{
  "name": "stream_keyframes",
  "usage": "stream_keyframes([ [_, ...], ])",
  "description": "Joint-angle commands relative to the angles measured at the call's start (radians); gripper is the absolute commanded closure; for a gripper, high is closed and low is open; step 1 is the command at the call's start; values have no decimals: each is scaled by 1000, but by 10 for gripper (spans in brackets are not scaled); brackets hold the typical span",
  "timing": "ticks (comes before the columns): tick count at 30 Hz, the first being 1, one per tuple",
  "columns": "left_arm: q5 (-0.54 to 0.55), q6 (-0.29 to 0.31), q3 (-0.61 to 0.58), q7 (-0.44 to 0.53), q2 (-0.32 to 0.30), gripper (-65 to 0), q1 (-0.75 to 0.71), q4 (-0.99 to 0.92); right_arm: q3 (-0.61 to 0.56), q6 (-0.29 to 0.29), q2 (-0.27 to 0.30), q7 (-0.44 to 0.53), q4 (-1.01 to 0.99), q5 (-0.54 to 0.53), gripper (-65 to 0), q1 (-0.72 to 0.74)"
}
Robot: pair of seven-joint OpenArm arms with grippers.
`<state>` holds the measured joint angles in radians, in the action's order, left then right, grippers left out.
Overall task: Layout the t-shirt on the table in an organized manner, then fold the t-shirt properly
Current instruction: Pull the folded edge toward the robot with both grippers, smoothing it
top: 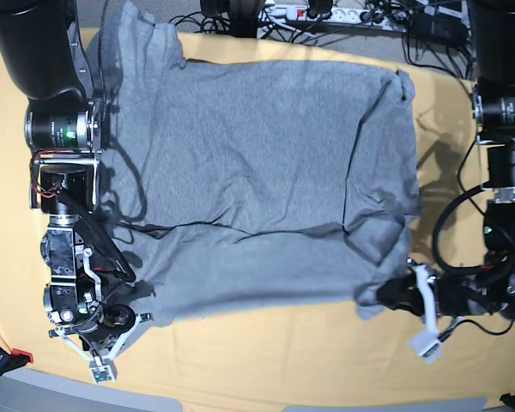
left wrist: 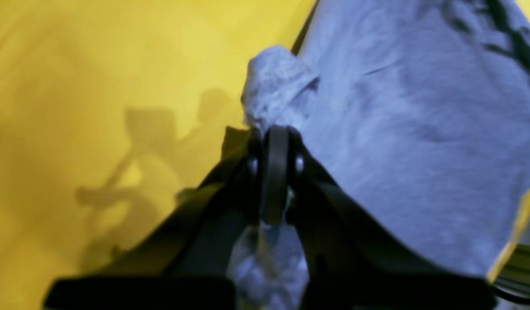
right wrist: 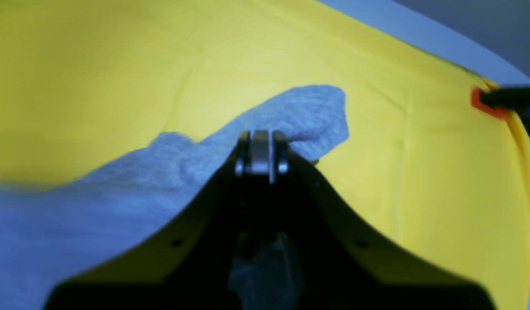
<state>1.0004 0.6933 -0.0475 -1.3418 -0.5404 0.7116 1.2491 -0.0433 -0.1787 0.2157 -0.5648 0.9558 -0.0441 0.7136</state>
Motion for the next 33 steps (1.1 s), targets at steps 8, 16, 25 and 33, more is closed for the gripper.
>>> stream_keyframes([
  [8,-208,5,9,272,-103,0,31,11,4,21,18,26,18,0,0,45],
  [16,-237,5,9,373,-101,0,31,11,4,-63,18,24,18,0,0,84],
  [25,-242,5,9,422,-89,0,37,11,4,-63,18,22,18,0,0,143],
  [33,-308,5,9,455,-89,0,44,11,4,-216,20,47,18,-49,0,176],
])
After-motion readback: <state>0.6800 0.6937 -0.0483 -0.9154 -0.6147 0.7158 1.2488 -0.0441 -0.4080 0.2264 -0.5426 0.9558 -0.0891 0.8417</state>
